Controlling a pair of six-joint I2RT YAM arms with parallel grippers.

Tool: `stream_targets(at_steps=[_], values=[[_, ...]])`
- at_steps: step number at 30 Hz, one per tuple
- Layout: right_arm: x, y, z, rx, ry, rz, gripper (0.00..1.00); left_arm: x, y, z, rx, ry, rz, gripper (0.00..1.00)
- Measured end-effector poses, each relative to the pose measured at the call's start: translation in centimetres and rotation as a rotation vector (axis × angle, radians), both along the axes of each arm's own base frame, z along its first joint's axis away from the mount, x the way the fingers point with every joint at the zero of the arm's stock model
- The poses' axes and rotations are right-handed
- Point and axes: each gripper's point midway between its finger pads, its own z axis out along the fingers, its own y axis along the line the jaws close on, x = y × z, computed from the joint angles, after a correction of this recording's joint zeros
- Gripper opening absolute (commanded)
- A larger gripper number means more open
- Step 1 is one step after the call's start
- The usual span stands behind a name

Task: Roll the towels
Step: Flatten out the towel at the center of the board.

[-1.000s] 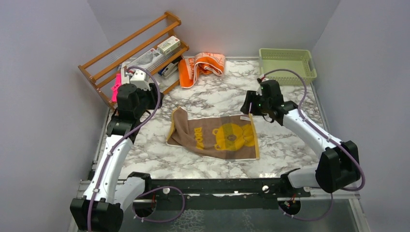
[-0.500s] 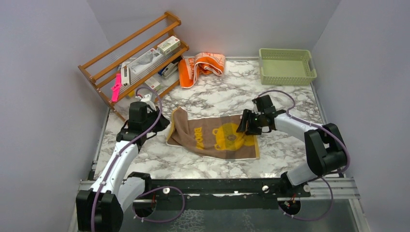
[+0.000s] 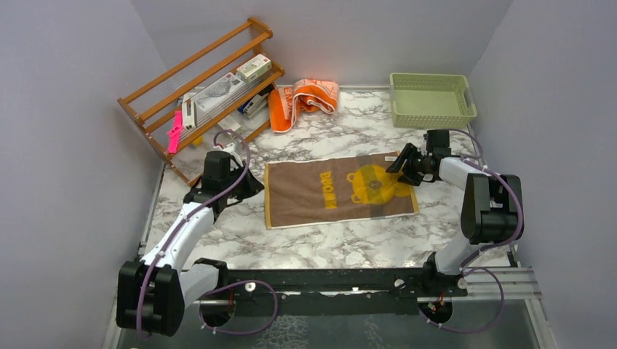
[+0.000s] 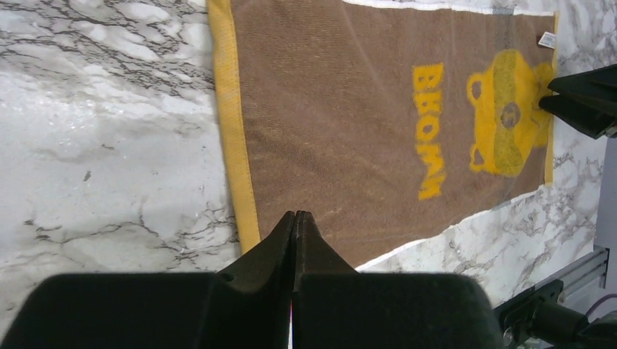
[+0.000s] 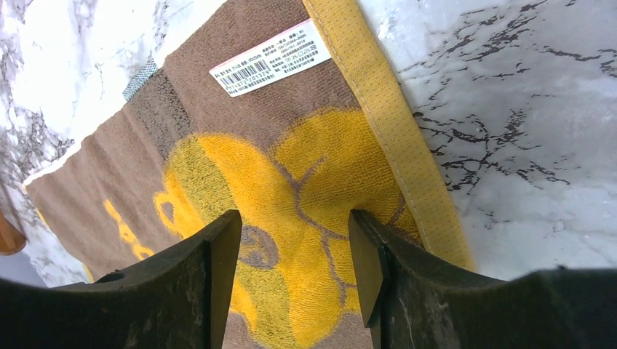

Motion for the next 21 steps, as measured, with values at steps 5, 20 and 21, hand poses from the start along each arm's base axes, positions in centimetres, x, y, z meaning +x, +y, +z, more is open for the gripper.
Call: stream_targets(at_steps=[5,20,21], values=[[0.2,-0.1,0.0,-0.005,-0.007,0.005,0.61,0.5,-1.9,-0.9,-0.017,0.017,-0.029,0.0],[-0.8,-0.1,0.1,-0.009,-0.028,0.012,0.61,-1.3,-4.0,-8.6,0.117,0.169,0.041,0.0],[-1.0,-0.1,0.1,-0.009,-0.028,0.012,0.62,-1.5,-3.4,-8.6,0.135,0.167,0.062,0.0]])
